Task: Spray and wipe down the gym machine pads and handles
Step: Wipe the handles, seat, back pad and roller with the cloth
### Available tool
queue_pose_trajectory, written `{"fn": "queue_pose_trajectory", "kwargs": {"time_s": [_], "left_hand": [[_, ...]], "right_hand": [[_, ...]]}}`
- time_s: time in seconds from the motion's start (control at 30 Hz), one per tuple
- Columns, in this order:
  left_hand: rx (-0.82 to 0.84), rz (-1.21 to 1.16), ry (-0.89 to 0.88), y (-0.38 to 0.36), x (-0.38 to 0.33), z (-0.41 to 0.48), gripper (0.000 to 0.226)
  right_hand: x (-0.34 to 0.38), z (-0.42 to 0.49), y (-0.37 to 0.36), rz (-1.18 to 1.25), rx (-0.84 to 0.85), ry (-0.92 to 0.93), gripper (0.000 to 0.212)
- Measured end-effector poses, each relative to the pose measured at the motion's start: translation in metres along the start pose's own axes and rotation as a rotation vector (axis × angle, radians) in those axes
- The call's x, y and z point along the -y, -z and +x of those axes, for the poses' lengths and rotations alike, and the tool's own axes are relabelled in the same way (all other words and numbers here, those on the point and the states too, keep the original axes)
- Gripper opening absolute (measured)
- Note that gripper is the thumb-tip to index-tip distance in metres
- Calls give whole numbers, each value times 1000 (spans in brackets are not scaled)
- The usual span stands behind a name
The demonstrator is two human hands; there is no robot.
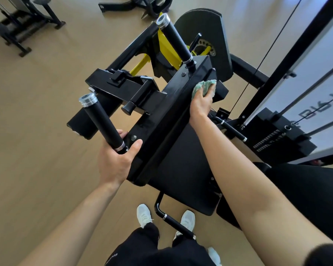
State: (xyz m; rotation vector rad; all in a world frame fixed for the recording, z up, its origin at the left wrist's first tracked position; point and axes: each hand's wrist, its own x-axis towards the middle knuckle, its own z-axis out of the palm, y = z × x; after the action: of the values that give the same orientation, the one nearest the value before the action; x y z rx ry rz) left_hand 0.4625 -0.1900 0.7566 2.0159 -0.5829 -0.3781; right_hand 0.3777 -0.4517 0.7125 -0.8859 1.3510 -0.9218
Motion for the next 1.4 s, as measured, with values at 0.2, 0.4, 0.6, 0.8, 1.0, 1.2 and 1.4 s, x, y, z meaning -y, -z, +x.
{"fn": "queue_pose_trajectory", "kwargs": {"time_s": [0.2,0.4,0.6,0.8,1.0,1.2,1.4], "left_hand": [[9,17,-11,0,-8,-3,39],[-1,29,-31,1,-6,-2,36],[-15,76,-36,1,-5,-3,33],[-22,91,-39,2,-4,-4,32],[-25,73,-36,1,-4,-4,45],[-4,55,3,2,-3,-4,41],[12,30,11,2,-3,-2,37]], "right_hand": [[25,66,6,-63,50,21,59],[19,43,5,-35,162,145,56],[-25,-35,13,-33,293,267,63],[-79,-140,25,5,414,294,64],[-91,-173,13,-135,295,325,51],[-54,-112,5,-139,196,292,52],[-2,-16,2,-201,108,251,55]]}}
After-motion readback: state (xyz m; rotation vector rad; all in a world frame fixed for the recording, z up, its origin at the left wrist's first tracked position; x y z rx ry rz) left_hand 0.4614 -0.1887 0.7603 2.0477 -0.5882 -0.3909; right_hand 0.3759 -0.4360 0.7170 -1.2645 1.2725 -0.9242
